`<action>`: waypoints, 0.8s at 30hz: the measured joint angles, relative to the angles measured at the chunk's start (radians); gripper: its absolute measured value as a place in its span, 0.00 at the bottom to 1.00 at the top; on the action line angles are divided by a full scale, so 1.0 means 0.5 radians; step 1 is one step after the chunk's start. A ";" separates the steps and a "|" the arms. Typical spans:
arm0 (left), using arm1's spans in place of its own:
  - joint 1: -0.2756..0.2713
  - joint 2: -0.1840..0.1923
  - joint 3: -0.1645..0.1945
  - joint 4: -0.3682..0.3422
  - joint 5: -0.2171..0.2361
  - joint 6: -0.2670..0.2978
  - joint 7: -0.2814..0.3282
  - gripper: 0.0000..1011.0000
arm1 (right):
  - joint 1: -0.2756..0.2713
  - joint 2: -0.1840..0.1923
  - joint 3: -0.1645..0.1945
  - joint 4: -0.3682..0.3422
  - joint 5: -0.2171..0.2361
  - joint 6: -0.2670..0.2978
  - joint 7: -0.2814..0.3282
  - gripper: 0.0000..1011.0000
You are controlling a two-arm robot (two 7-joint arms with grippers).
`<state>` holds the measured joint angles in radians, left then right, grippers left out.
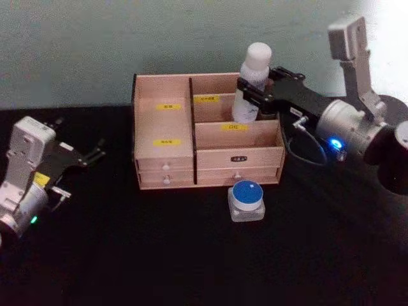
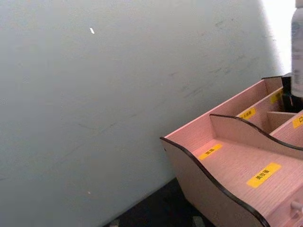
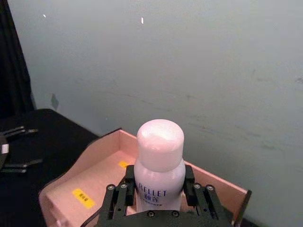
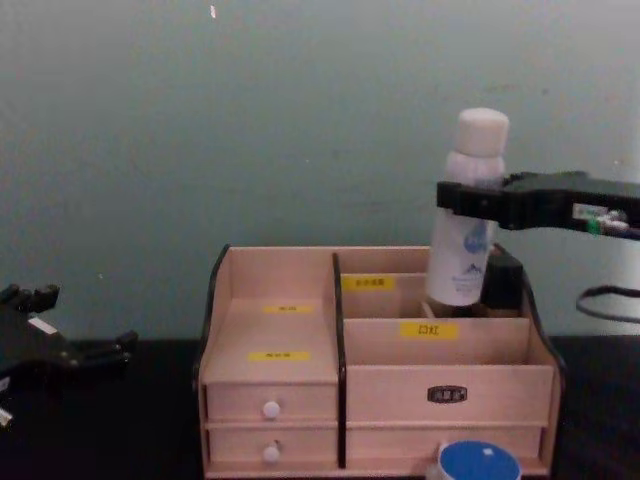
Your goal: Pick up the facial cleanser and watermelon frost from the table and place them into the tiered storage box.
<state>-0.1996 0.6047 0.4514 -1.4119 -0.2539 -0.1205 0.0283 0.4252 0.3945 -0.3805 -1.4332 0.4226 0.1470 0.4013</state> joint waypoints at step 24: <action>0.000 0.000 0.000 0.000 0.000 0.000 0.000 0.99 | 0.332 -0.245 -0.094 0.531 -0.088 -0.050 0.044 0.58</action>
<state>-0.1995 0.6046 0.4514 -1.4120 -0.2539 -0.1205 0.0283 0.5912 0.2722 -0.4276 -1.1679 0.3785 0.1222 0.4232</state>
